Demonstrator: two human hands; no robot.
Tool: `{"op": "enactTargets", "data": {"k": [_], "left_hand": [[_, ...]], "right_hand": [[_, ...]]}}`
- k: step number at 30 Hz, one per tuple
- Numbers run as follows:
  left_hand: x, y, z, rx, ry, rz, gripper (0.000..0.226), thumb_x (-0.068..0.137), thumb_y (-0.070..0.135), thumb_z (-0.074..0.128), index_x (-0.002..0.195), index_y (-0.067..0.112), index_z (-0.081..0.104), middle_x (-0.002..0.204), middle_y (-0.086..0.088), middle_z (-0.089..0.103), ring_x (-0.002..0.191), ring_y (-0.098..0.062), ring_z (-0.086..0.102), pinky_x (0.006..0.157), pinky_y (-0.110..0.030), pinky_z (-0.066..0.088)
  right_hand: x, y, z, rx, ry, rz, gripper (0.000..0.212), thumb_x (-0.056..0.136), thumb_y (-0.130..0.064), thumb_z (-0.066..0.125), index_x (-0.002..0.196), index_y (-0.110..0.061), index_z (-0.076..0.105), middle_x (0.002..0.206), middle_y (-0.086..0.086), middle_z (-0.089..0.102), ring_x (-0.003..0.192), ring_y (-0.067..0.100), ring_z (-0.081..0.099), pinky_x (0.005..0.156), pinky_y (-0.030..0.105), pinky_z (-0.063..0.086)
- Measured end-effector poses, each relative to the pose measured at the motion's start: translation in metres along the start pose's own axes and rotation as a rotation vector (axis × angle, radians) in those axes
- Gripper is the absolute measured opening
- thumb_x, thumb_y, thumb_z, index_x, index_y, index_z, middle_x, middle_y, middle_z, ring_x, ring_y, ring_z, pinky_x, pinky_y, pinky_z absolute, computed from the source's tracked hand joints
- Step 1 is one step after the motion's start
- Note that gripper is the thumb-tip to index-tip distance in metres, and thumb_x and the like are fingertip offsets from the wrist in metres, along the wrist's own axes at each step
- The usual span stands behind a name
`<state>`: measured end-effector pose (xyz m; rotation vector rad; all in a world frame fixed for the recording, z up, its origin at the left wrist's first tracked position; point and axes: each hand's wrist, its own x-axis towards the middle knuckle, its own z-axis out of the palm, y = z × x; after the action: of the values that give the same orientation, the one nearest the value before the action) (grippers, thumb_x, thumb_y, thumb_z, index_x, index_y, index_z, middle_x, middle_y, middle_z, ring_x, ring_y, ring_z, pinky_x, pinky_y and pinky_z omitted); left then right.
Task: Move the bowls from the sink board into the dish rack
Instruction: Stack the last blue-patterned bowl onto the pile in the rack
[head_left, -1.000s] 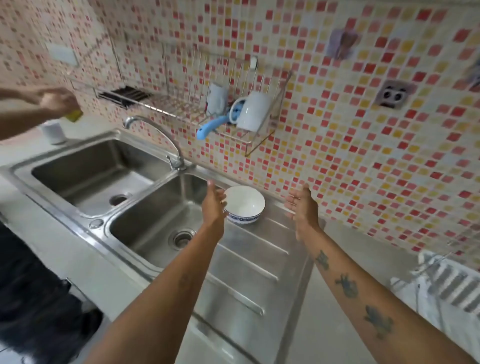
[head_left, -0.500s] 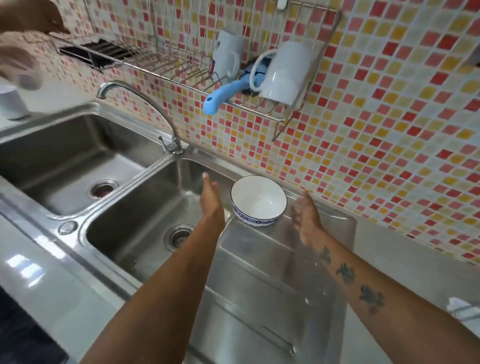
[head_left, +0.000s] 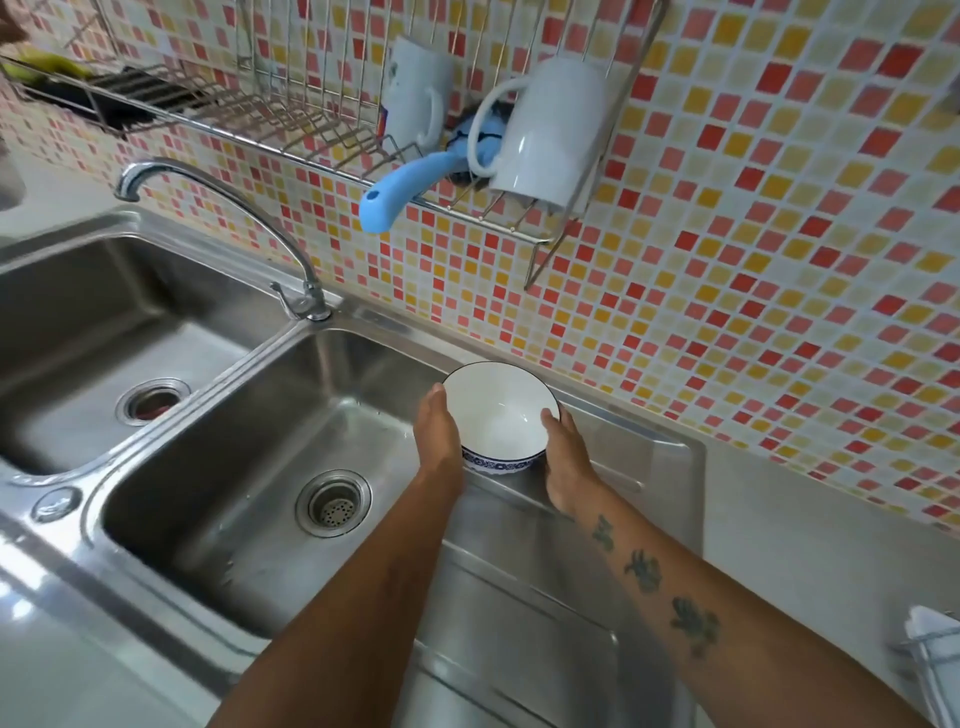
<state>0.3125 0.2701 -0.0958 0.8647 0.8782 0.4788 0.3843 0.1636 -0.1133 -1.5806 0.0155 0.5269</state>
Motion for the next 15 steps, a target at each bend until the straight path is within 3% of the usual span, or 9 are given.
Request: {"op": "enactTargets", "data": {"k": [3, 6, 11, 13, 15], "left_hand": [[-0.008, 0.003, 0.008, 0.015, 0.061, 0.047, 0.037, 0.104, 0.028, 0.035, 0.131, 0.012, 0.054, 0.122, -0.008, 0.058, 0.111, -0.026, 0.055, 0.099, -0.033, 0.043], [-0.015, 0.002, 0.011, 0.050, 0.099, 0.073, 0.039, 0.106, 0.024, 0.031, 0.137, 0.011, 0.051, 0.118, -0.006, 0.052, 0.105, -0.022, 0.049, 0.094, -0.031, 0.041], [-0.031, 0.001, 0.011, 0.049, 0.080, 0.050, 0.037, 0.104, 0.030, 0.032, 0.133, 0.021, 0.053, 0.130, -0.009, 0.055, 0.114, -0.029, 0.053, 0.106, -0.045, 0.045], [-0.043, 0.002, 0.015, 0.023, 0.044, 0.039, 0.033, 0.101, 0.035, 0.036, 0.126, 0.025, 0.055, 0.133, -0.008, 0.058, 0.118, -0.033, 0.056, 0.103, -0.053, 0.048], [-0.065, 0.006, 0.019, -0.032, 0.003, 0.052, 0.035, 0.098, 0.038, 0.043, 0.126, 0.024, 0.059, 0.129, -0.007, 0.063, 0.112, -0.033, 0.062, 0.092, -0.051, 0.055]], "right_hand": [[-0.002, 0.004, 0.004, -0.014, 0.023, 0.013, 0.042, 0.101, -0.027, 0.037, 0.143, -0.029, 0.035, 0.143, 0.005, 0.047, 0.127, 0.026, 0.048, 0.110, 0.046, 0.041], [-0.006, 0.006, 0.004, 0.074, 0.058, 0.030, 0.039, 0.101, -0.030, 0.037, 0.140, -0.032, 0.037, 0.143, 0.004, 0.047, 0.125, 0.026, 0.050, 0.108, 0.046, 0.043], [-0.027, -0.004, -0.001, 0.156, 0.132, 0.026, 0.039, 0.100, -0.039, 0.035, 0.139, -0.033, 0.039, 0.143, 0.004, 0.047, 0.124, 0.027, 0.052, 0.105, 0.048, 0.046], [-0.044, -0.016, -0.007, 0.204, 0.148, 0.001, 0.043, 0.098, -0.049, 0.031, 0.138, -0.034, 0.042, 0.141, 0.004, 0.050, 0.122, 0.028, 0.053, 0.102, 0.051, 0.048], [-0.070, -0.033, -0.017, 0.240, 0.180, -0.053, 0.048, 0.096, -0.056, 0.028, 0.132, -0.035, 0.049, 0.136, 0.004, 0.056, 0.118, 0.027, 0.057, 0.099, 0.054, 0.050]]}}
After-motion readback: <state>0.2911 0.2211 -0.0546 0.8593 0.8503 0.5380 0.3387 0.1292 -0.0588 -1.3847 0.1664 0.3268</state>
